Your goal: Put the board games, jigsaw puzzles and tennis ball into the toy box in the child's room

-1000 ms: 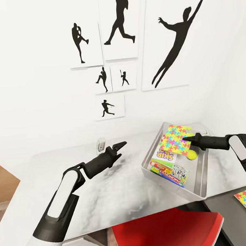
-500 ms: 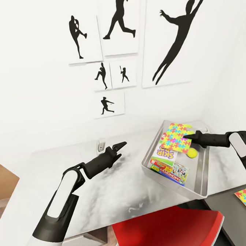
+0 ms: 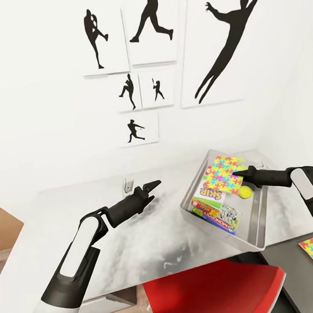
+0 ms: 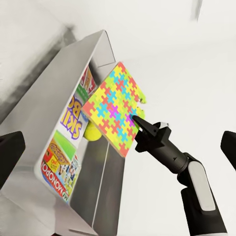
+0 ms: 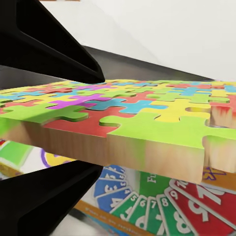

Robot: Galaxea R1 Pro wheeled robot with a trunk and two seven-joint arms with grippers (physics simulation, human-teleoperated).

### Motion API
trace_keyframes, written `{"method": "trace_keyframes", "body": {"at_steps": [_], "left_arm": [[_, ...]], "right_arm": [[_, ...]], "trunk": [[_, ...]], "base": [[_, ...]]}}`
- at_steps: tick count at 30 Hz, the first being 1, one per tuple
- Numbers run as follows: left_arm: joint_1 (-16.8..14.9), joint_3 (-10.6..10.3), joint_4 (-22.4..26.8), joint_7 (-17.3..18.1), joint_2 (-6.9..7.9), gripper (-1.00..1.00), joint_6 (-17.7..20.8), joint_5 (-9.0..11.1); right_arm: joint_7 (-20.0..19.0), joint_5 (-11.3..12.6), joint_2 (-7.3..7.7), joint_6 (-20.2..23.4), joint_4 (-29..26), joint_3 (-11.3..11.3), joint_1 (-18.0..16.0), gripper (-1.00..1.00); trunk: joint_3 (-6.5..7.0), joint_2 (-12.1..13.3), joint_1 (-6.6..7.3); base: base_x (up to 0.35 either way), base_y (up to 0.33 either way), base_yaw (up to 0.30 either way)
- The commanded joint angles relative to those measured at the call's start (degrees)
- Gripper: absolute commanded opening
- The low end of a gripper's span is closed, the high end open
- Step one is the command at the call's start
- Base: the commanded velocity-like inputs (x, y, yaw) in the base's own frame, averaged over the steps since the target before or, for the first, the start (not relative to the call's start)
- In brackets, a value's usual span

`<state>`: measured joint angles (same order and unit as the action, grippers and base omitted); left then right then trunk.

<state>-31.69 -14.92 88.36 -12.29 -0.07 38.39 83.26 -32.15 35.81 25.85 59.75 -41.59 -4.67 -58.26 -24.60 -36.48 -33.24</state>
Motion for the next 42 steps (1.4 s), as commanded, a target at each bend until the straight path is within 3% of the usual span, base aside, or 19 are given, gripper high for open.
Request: {"method": "trace_keyframes", "body": {"at_steps": [1,19,42], "left_arm": [[-0.04,0.02,0.06,-0.54,-0.01,1.0,0.11,0.61],[-0.04,0.06,0.1,-0.45,-0.02,1.0,0.11,0.65],[-0.04,0.03,0.15,-0.45,-0.02,1.0,0.11,0.68]], "right_arm": [[-0.55,-0.48,-0.05,0.25,0.01,-0.16,-0.08,-1.0],[0.46,-0.56,-1.22,0.25,1.01,-0.09,-2.75,-1.0],[1.2,-0.59,-1.34,0.25,2.08,-0.07,-4.45,-1.0]], "trunk": [[-0.17,-0.07,-0.01],[-1.84,-0.07,-0.01],[-3.98,-0.07,-0.01]], "base": [[0.0,0.0,0.0],[0.0,0.0,0.0],[0.0,0.0,0.0]]}}
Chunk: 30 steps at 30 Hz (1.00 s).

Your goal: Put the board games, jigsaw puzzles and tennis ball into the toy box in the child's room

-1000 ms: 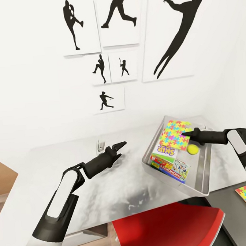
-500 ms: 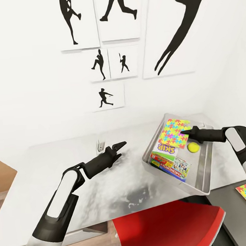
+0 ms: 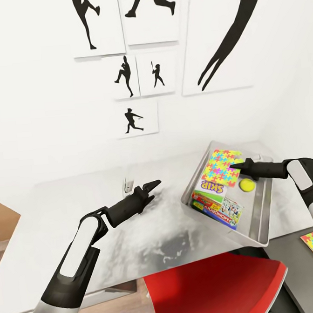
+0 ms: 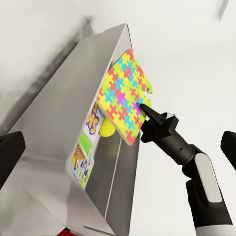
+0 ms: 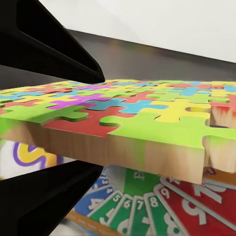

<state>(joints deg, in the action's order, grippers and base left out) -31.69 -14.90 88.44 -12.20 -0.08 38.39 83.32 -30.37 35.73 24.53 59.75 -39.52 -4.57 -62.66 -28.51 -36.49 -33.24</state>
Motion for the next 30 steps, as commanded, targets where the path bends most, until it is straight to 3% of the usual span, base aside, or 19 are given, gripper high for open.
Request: {"method": "trace_keyframes", "body": {"at_steps": [1,21,30], "left_arm": [[-0.04,0.0,0.06,-0.54,-0.01,1.0,0.11,0.61],[-0.04,-0.04,0.18,-0.51,-0.01,1.0,0.11,0.62],[-0.19,-0.09,2.41,-0.37,-0.26,1.0,0.17,1.15]], "right_arm": [[-0.58,-0.52,0.0,0.25,0.02,-0.18,-0.06,-1.0],[-0.57,-0.57,0.51,0.25,0.06,-0.18,-0.35,-1.0],[-0.57,-0.57,0.57,0.25,0.06,-0.18,-1.03,-1.0]], "trunk": [[-0.16,-0.07,-0.01],[-2.02,-0.07,-0.01],[-2.86,-0.07,-0.01]], "base": [[0.0,0.0,0.0],[0.0,0.0,0.0],[0.0,0.0,0.0]]}}
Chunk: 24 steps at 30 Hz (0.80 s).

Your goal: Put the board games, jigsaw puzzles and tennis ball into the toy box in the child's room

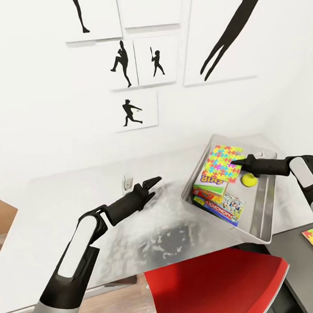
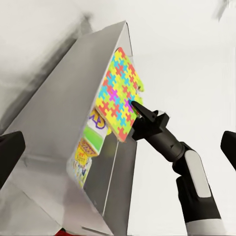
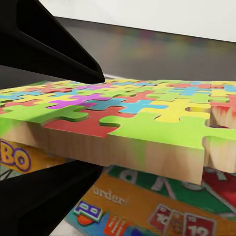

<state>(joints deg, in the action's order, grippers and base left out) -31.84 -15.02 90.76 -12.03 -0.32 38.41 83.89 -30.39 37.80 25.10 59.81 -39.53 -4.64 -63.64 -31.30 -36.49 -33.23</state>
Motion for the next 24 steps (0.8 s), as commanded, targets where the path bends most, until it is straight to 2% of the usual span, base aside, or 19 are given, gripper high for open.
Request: {"method": "trace_keyframes", "body": {"at_steps": [1,4,5,9,14,23,24], "left_arm": [[-0.22,0.01,0.32,-0.51,-0.17,1.0,0.17,0.84],[-1.88,-0.06,0.78,-0.51,-0.47,1.0,0.3,2.33],[-3.29,-0.28,0.95,-0.57,-0.57,1.0,0.35,3.93],[-5.08,-0.66,1.2,-0.72,-0.64,1.0,0.47,6.74],[-5.7,-0.81,1.24,-0.77,-0.71,1.0,0.5,7.85],[-5.94,-0.95,1.26,-0.83,-0.66,1.0,0.52,8.4],[-5.94,-0.95,1.26,-0.84,-0.66,1.0,0.52,8.41]], "right_arm": [[-0.55,-2.65,-0.03,0.19,0.07,-0.11,-0.09,-1.0],[-0.55,-2.65,-0.05,0.19,0.07,-0.11,-0.17,-1.0],[-0.55,-2.65,-0.08,0.19,0.07,-0.11,-0.2,-1.0],[-0.55,-2.67,-0.17,0.19,0.03,-0.11,-0.24,-1.0],[-0.54,-2.71,-0.07,0.19,0.0,-0.11,-0.25,-1.0],[-0.59,-2.69,0.42,0.19,-1.24,-0.18,0.09,-1.0],[-0.6,-2.68,0.49,0.19,-1.34,-0.18,0.14,1.0]], "trunk": [[-0.16,-0.06,-0.02],[-0.44,-0.06,-0.02],[-0.54,-0.06,-0.02],[-0.91,-0.06,-0.02],[-1.37,-0.06,-0.02],[-1.9,-0.06,-0.02],[-1.91,-0.06,-0.02]], "base": [[0.0,0.0,0.0],[0.0,0.0,0.0],[0.0,0.0,0.0],[0.0,0.0,0.0],[0.0,0.0,0.0],[0.0,0.0,0.0],[0.0,0.0,0.0]]}}
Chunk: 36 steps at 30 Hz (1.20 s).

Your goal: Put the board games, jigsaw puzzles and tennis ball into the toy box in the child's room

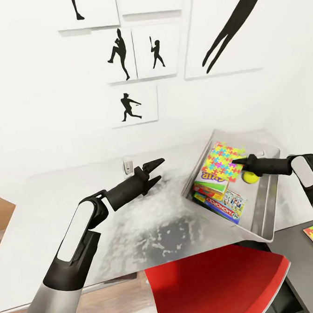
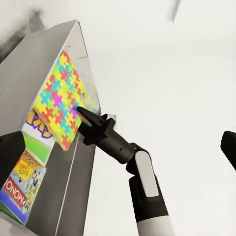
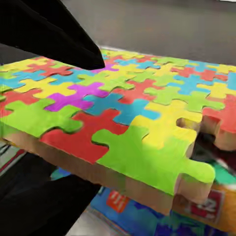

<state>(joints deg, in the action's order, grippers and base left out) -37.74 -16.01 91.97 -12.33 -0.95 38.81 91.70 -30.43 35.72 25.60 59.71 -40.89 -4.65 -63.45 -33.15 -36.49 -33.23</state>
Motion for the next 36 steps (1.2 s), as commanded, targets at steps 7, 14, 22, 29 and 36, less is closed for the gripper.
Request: {"method": "trace_keyframes", "body": {"at_steps": [7,14,22,29,36], "left_arm": [[-0.05,0.02,0.05,-0.58,-0.02,1.0,0.15,0.66],[0.0,0.02,0.05,-0.6,-0.02,1.0,0.14,0.67],[0.03,0.02,0.05,-0.6,-0.02,1.0,0.14,0.67],[0.04,0.02,0.05,-0.65,-0.02,1.0,0.13,0.67],[0.1,-0.08,0.05,-0.67,0.07,1.0,0.14,0.67]], "right_arm": [[-0.54,-0.57,0.52,0.29,-0.36,-0.21,-0.1,1.0],[-0.57,-0.57,1.38,0.29,-0.51,-0.36,-0.26,1.0],[-0.51,-0.54,1.96,0.29,-4.2,-0.39,0.04,1.0],[-0.52,-0.43,3.29,0.29,-10.11,-0.62,0.71,1.0],[-0.74,0.07,6.12,0.29,-20.82,-0.83,5.1,1.0]], "trunk": [[-0.1,-0.06,-0.02],[-0.11,-0.06,-0.02],[-0.11,-0.06,-0.02],[-0.11,-0.06,-0.02],[-0.11,-0.06,-0.02]], "base": [[0.0,0.0,0.0],[0.0,0.0,0.0],[0.0,0.0,0.0],[0.0,0.0,0.0],[0.0,0.0,0.0]]}}
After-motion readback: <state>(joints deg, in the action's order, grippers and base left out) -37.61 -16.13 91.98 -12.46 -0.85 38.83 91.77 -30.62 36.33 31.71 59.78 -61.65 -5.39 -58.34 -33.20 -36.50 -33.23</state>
